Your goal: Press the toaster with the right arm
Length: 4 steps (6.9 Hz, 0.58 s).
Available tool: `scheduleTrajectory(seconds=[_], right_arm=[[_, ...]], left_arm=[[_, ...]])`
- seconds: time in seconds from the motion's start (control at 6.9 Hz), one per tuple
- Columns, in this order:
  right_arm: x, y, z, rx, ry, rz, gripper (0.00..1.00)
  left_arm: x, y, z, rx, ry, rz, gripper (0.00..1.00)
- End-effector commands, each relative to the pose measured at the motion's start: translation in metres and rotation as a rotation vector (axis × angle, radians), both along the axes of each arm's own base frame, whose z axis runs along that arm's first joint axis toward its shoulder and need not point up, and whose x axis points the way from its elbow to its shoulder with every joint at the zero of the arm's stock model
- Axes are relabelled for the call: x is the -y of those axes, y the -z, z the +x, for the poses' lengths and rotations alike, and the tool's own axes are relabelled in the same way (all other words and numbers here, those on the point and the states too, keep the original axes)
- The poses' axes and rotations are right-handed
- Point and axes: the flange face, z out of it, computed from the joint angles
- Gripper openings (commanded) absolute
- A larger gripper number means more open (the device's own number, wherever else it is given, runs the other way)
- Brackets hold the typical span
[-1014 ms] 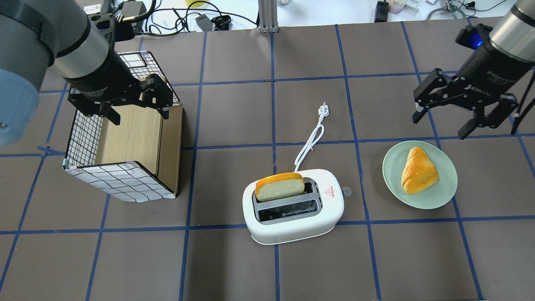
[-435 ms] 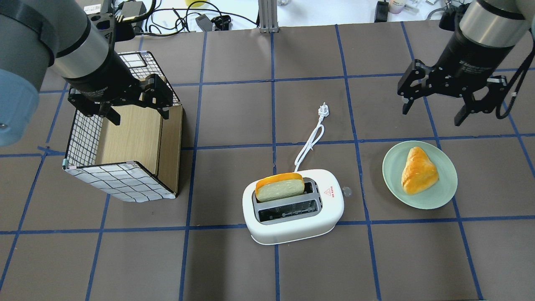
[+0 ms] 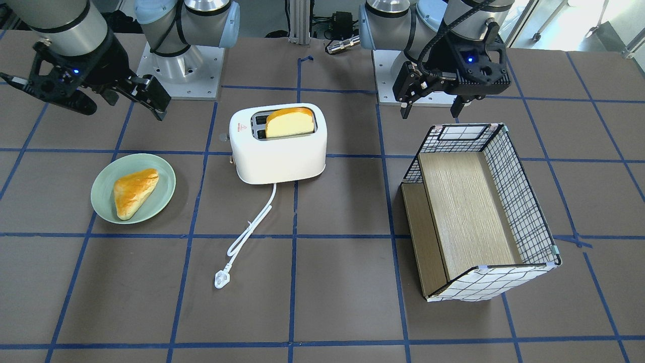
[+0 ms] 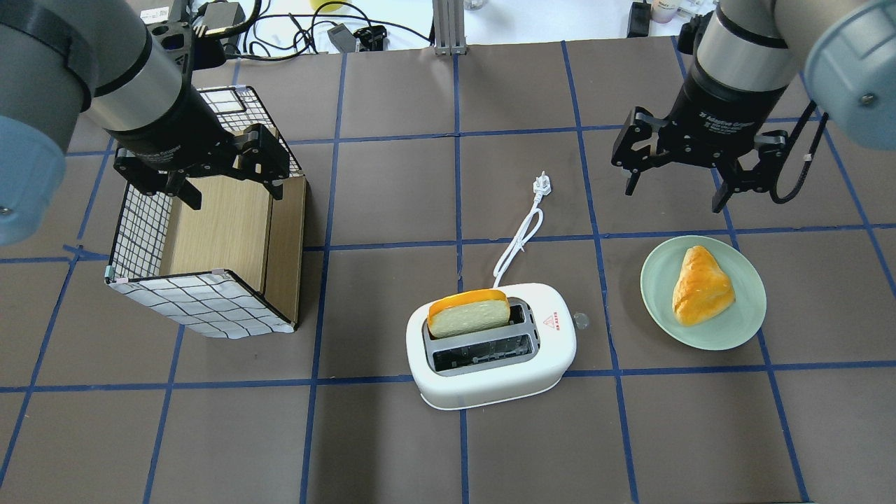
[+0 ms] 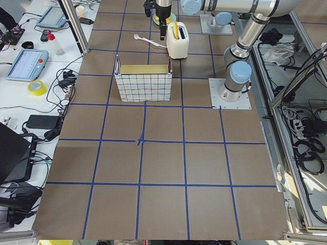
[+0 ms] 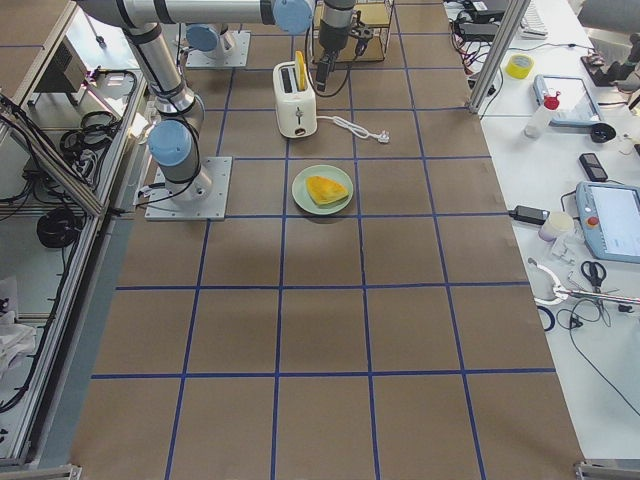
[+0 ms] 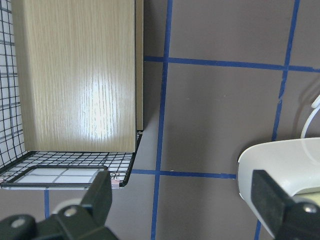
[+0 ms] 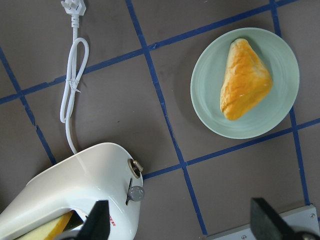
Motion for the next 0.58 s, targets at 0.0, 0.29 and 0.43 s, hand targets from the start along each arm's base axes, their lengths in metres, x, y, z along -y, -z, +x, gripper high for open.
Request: scheduleTrajectory(seconds=[0.0,0.29,0.43], right_arm=[[-0.0024,-0.0028,0.0070,-0.043,-0.027,-0.022,1.00],[-0.0026,-0.0049,0.0085,-0.028,-0.023,-0.026,1.00],[-0.0043,-0.0054,0.0079,-0.026,-0.021,-0.026,1.00]], left_arm=[[0.0000,0.0002,-0.0001,-0.001,0.000,0.000,1.00],[0.0001,-0.0006,0.0000,0.000,0.000,-0.001,1.00],[0.0000,0.0002,0.0000,0.000,0.000,0.000,1.00]])
